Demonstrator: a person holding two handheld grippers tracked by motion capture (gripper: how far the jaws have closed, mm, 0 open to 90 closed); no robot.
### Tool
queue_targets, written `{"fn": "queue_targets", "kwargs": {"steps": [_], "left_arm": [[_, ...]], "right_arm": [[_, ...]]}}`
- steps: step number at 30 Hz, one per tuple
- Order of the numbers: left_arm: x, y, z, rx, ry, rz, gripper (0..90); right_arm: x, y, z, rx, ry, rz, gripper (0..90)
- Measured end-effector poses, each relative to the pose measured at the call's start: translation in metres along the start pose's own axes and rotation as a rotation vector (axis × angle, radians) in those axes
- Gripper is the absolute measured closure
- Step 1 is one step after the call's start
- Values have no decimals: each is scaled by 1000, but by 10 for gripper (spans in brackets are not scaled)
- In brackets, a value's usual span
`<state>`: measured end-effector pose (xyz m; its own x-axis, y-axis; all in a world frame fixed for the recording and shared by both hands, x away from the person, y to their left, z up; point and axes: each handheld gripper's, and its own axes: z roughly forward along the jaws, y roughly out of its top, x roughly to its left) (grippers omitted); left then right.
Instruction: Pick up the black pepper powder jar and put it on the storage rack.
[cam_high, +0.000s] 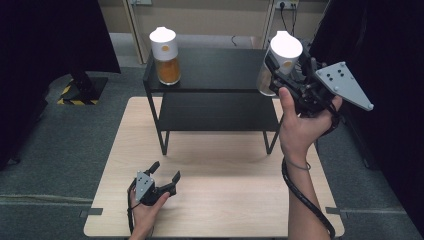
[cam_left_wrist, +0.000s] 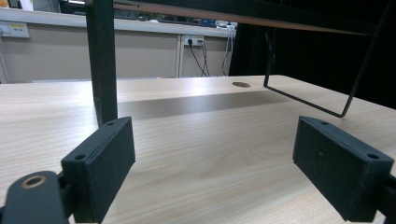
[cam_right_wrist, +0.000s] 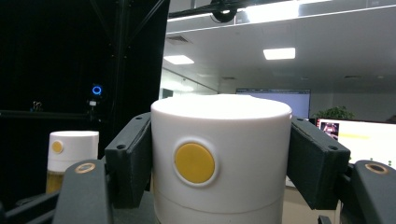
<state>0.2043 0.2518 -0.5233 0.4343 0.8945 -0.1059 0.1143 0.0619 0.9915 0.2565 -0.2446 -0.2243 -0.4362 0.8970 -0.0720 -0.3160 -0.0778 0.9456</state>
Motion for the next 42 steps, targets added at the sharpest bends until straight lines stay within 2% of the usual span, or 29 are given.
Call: {"fn": "queue_targets", "kwargs": {"steps": [23,42], "left_arm": [[1,0,0,2,-2,-4,125],[1,1,0,4,-2,-4,125]], "right_arm": [[-12,10,32,22,-53,12,310],[-25,5,57,58,-106,16,310]]}}
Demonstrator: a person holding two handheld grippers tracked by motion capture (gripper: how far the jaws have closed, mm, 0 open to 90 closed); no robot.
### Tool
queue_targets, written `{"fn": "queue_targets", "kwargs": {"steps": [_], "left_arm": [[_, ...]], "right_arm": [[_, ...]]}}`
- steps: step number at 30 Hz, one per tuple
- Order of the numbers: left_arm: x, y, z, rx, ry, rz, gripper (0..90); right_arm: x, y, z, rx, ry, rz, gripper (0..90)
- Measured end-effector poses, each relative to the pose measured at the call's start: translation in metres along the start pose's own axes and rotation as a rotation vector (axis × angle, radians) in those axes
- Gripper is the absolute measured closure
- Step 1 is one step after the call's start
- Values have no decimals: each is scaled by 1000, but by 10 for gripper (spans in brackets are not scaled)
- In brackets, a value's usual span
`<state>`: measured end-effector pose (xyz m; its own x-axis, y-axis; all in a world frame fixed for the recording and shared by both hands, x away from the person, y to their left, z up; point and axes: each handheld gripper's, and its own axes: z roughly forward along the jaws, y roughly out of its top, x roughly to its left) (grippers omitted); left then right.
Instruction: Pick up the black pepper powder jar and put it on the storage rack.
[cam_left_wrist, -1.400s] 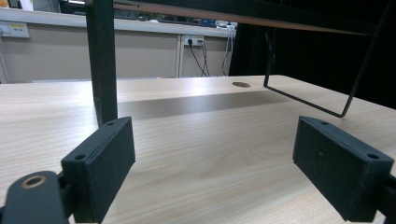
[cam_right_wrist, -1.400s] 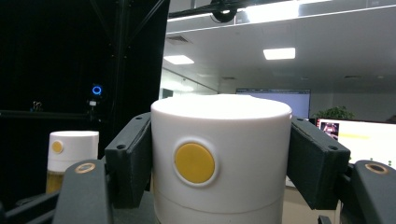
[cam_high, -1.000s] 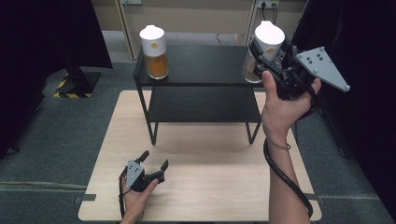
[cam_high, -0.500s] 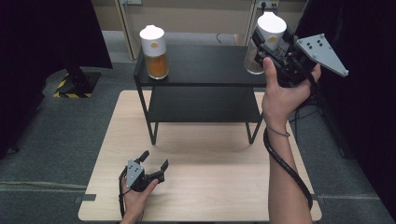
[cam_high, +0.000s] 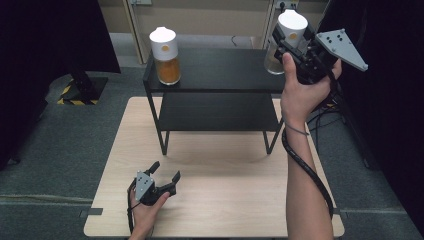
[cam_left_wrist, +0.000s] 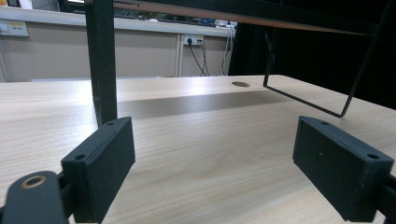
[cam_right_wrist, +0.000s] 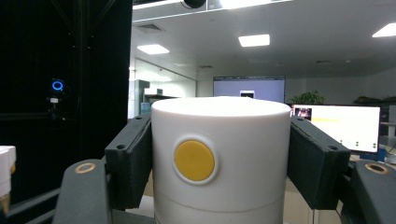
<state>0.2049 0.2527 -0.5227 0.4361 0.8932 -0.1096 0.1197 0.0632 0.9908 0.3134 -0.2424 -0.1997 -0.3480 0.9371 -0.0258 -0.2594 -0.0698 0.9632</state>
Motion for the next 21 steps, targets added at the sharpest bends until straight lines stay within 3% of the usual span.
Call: {"fn": "queue_targets", "kwargs": {"steps": [21], "left_arm": [[1,0,0,-1,-2,-8,125]], "right_arm": [[-6,-5,31,75,-35,21,310]]}}
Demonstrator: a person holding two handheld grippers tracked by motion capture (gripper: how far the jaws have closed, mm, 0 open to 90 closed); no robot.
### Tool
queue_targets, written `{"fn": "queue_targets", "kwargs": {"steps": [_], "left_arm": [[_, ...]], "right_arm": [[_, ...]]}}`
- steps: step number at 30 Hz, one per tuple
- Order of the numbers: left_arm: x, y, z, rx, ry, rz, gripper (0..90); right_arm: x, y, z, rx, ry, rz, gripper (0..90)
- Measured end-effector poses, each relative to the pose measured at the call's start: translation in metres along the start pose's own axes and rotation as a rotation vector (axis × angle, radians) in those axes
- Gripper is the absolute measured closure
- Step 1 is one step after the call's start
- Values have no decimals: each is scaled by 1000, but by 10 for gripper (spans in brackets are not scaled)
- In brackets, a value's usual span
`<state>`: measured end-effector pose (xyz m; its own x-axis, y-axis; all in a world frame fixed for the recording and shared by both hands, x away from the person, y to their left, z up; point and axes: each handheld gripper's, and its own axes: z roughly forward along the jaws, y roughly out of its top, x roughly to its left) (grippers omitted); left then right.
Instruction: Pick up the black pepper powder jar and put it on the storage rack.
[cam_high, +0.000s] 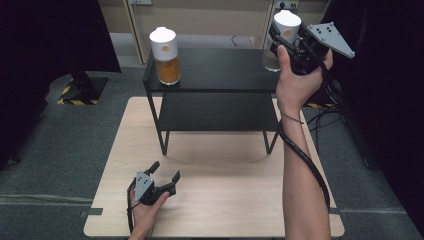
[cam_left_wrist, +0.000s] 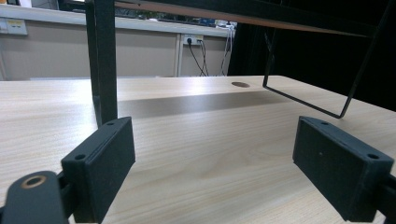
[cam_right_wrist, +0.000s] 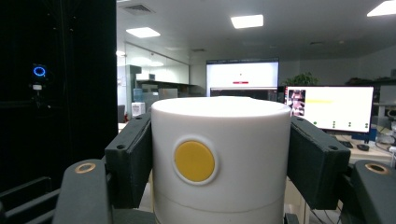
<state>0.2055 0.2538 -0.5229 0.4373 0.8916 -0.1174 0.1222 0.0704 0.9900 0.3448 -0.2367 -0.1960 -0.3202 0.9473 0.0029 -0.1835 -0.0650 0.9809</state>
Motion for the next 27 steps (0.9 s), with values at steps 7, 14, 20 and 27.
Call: {"fn": "queue_targets", "kwargs": {"steps": [7,14,20,27], "left_arm": [[0,0,0,2,-2,5,124],[0,0,0,3,-2,-1,124],[0,0,0,2,-3,1,125],[0,0,0,1,-3,2,125]], "right_arm": [[-4,-3,12,34,-22,10,310],[-8,-6,21,48,-39,20,310],[-10,-6,27,67,-47,19,310],[-11,-3,31,73,-46,22,310]]}}
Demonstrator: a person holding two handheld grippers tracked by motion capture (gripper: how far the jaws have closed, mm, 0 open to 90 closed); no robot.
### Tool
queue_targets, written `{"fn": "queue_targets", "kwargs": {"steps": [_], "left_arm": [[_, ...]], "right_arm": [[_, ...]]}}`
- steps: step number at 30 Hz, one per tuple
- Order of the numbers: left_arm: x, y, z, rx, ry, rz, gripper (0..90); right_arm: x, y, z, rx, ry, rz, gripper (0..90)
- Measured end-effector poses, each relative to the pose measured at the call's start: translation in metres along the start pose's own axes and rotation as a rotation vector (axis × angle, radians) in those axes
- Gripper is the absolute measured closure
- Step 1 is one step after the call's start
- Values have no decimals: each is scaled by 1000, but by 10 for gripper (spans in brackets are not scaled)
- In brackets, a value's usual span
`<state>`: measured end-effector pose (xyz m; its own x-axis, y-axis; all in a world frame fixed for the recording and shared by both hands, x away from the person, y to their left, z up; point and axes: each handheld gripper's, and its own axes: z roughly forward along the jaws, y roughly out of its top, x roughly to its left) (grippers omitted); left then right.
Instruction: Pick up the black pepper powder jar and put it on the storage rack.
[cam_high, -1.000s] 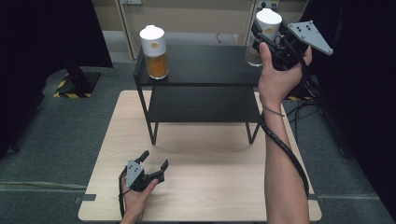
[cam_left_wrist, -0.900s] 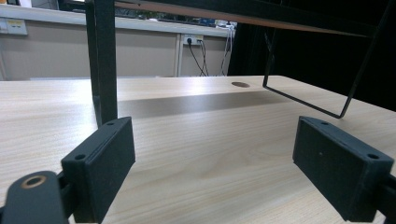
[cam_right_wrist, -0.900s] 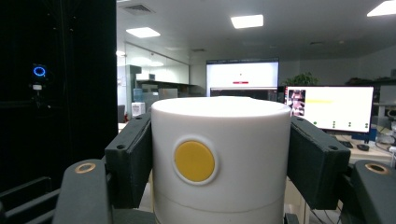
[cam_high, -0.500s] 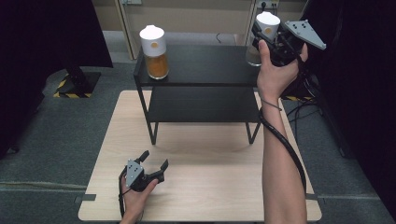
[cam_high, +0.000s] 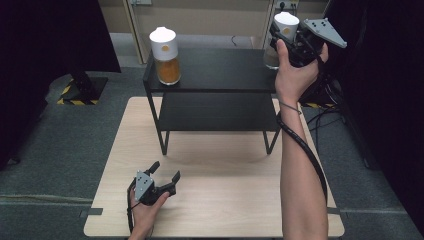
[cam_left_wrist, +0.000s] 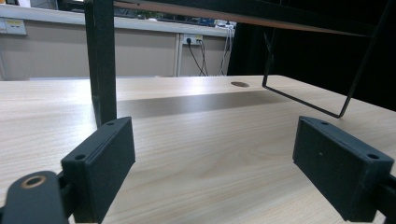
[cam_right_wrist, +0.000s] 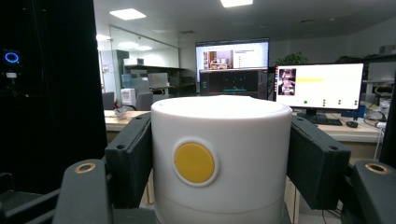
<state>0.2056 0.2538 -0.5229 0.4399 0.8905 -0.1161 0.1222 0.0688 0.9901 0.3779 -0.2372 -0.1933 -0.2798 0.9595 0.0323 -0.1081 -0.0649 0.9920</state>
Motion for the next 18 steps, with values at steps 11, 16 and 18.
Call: {"fn": "queue_targets", "kwargs": {"steps": [11,16,18], "left_arm": [[0,0,0,0,0,5,124],[0,0,0,0,-1,3,124],[-1,0,0,0,0,7,124]], "right_arm": [[1,-2,7,20,-3,-1,310],[1,-4,8,35,-8,-12,310],[1,-6,8,36,-9,-9,310]]}}
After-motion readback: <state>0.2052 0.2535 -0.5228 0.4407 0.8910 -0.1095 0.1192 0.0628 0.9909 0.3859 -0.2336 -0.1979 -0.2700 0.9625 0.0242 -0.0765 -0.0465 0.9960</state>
